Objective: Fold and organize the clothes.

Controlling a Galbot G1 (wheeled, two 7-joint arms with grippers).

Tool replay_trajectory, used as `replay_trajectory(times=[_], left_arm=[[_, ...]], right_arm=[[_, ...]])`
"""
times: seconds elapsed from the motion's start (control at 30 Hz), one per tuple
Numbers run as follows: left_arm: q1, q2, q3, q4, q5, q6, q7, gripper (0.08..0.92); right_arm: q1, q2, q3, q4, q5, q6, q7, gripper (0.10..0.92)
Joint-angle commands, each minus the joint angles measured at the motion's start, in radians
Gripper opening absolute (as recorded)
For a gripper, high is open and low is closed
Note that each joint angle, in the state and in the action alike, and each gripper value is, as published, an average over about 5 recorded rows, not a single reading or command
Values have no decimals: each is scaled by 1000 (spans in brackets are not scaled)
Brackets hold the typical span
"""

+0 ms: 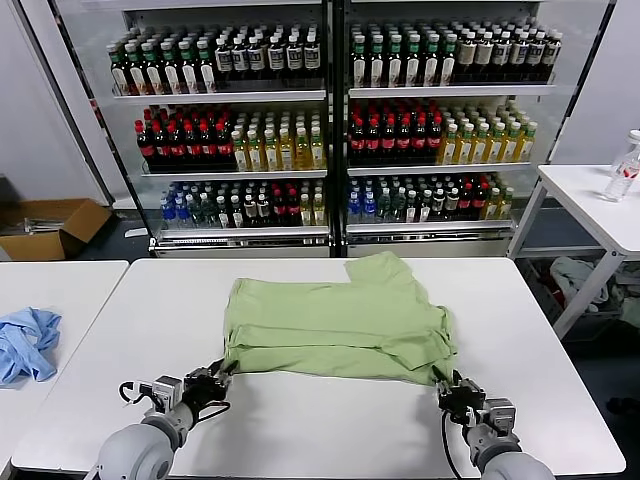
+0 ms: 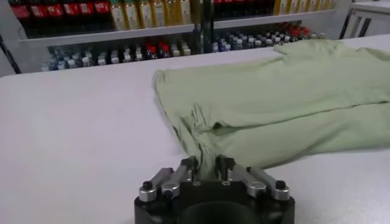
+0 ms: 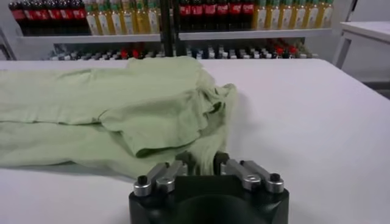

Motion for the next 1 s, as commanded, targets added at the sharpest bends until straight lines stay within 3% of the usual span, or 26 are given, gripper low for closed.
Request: replay_trajectory(times=[0.03,0.23,0.37,0.6,0.77,1.0], left_arm=[[-7,-9,5,7,-1,23,-4,211],[79,16,-63,-121,-24,24,-8,87],[227,56,-192,-242,-57,24,-13,83],[406,57,-265,-293,-59,23,-25,83],[489,60,-294,-341,-36,23,-27,83],[520,67,-285,-324,97,24,63,83]], right_arm=[[1,7,-3,-6,22,22,-4,151],[-111,-16,36,159,13,16,-3,121],[-239,-24,76,269,-34,32,-12,121],[-397,0,49,294,-136,110,-12,121],[-444,1,47,319,-157,117,-3,121],[-455,12,15,289,-188,129,8,152]])
